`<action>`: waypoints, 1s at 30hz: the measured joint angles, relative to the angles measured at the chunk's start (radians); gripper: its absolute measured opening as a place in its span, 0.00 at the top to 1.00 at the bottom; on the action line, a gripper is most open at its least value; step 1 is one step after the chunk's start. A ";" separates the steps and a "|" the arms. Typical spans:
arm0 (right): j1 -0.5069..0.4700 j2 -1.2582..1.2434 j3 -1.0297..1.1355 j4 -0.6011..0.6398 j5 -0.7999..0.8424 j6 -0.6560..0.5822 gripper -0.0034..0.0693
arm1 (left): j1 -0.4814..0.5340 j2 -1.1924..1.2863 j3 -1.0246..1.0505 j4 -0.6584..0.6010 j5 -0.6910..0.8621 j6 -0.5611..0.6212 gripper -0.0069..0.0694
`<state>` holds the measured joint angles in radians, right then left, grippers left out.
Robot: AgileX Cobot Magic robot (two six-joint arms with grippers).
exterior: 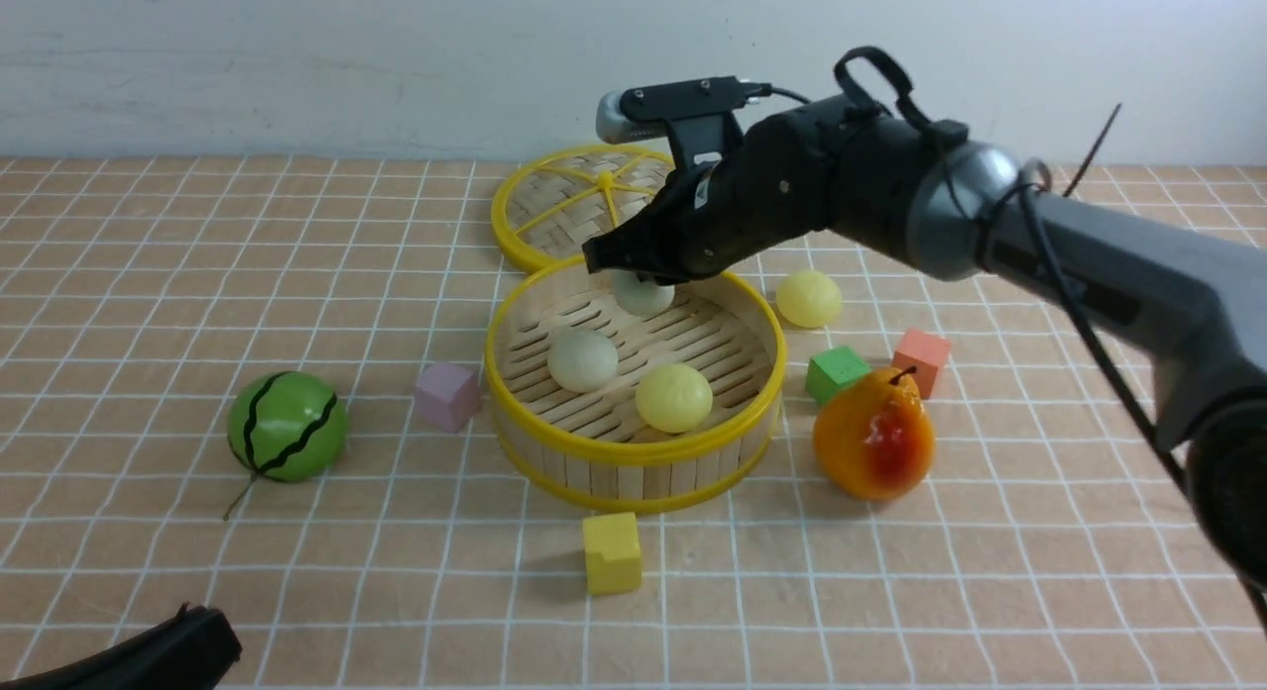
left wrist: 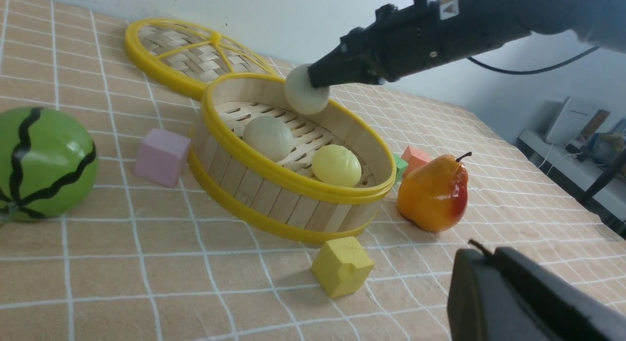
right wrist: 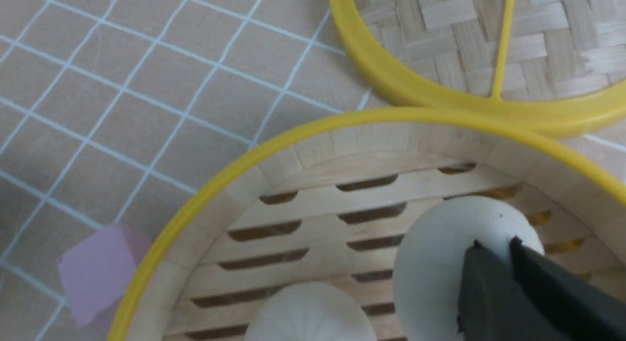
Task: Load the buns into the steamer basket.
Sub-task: Use the right arm to put the steamed stuffed bun into the steamer, then use the right arm to grab a steamed stuffed bun
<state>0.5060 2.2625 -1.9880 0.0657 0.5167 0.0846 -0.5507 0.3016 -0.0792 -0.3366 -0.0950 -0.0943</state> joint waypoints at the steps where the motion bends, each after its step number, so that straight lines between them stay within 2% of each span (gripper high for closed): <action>1: 0.000 0.021 -0.018 -0.001 -0.003 0.000 0.90 | 0.000 0.000 0.000 0.000 0.000 0.000 0.88; 3: 0.000 0.053 -0.042 -0.016 -0.005 0.000 0.86 | 0.000 0.000 0.000 0.000 0.000 0.000 0.88; 5: 0.000 0.070 -0.047 -0.027 -0.004 -0.001 0.77 | 0.000 0.000 0.000 0.000 0.000 0.000 0.88; 6: 0.000 0.071 -0.047 -0.027 -0.004 -0.001 0.77 | 0.000 0.000 0.000 0.000 0.000 0.000 0.87; 7: 0.000 0.073 -0.047 -0.031 0.005 -0.001 0.67 | 0.000 0.000 0.000 0.000 0.000 0.000 0.87; 8: 0.001 0.071 -0.047 -0.033 0.007 -0.001 0.61 | 0.000 0.000 0.000 0.000 0.000 0.000 0.87; 9: 0.001 0.070 -0.047 -0.035 0.008 -0.001 0.60 | 0.000 0.000 0.000 0.000 0.000 0.000 0.87; 11: 0.002 0.046 -0.047 -0.037 0.029 -0.001 0.44 | 0.000 0.000 0.000 0.000 0.000 0.000 0.87; 14: -0.002 -0.033 -0.048 -0.056 0.092 -0.001 0.31 | 0.000 0.000 0.000 0.000 0.000 0.000 0.86; 18: -0.036 -0.107 -0.057 -0.105 0.192 0.026 0.29 | 0.000 0.000 0.000 0.000 0.000 0.000 0.86; 22: -0.128 -0.107 -0.065 -0.132 0.299 0.118 0.33 | 0.000 0.000 0.000 0.000 0.000 0.000 0.86; 26: -0.196 -0.045 -0.064 -0.083 0.260 0.132 0.38 | 0.000 0.000 0.000 0.000 0.000 0.000 0.86; 30: -0.221 0.006 -0.063 -0.029 0.193 0.110 0.39 | 0.000 0.000 0.000 0.000 0.000 0.000 0.86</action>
<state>0.2853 2.2686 -2.0506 0.0371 0.7101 0.1943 -0.5507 0.3016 -0.0792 -0.3366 -0.0950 -0.0943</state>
